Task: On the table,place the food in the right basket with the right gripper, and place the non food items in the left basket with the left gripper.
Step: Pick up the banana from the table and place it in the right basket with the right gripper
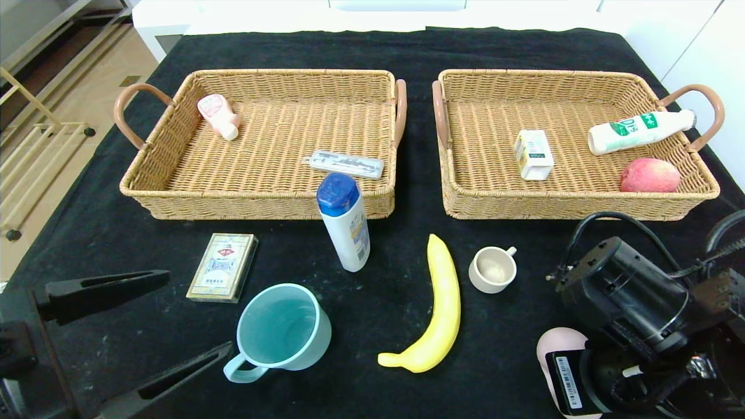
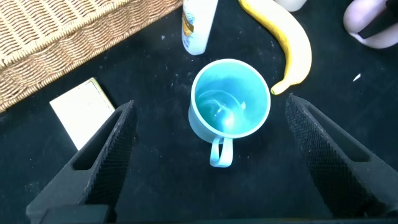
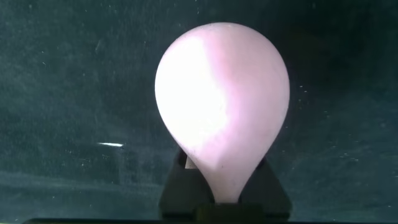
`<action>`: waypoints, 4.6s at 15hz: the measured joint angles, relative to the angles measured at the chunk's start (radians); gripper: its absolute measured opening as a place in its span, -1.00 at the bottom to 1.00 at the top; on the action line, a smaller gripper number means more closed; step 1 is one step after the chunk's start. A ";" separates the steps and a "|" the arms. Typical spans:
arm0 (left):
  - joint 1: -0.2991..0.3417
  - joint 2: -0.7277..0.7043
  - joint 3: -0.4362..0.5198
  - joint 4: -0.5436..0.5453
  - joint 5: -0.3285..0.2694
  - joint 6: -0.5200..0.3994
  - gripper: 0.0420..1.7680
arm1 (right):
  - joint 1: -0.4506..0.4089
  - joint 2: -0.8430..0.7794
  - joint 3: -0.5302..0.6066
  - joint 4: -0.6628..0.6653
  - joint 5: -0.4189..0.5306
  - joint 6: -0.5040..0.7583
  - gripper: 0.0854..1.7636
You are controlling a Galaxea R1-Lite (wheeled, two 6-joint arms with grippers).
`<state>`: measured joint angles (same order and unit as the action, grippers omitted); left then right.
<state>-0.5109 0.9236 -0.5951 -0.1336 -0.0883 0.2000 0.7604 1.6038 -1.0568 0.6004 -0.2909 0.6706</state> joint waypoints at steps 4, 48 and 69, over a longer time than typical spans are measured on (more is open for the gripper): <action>0.000 0.001 0.000 0.000 -0.001 0.000 0.94 | 0.010 -0.059 -0.061 0.059 -0.045 -0.067 -0.85; -0.004 0.003 0.003 0.000 -0.002 0.018 0.94 | -0.272 0.320 -0.811 -0.261 -0.085 -0.477 0.34; -0.005 0.002 0.007 0.001 -0.002 0.031 0.94 | 0.215 0.242 -0.758 0.229 -0.185 0.037 0.89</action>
<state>-0.5155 0.9260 -0.5877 -0.1326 -0.0902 0.2309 0.9755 1.8457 -1.8151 0.8298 -0.4757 0.7081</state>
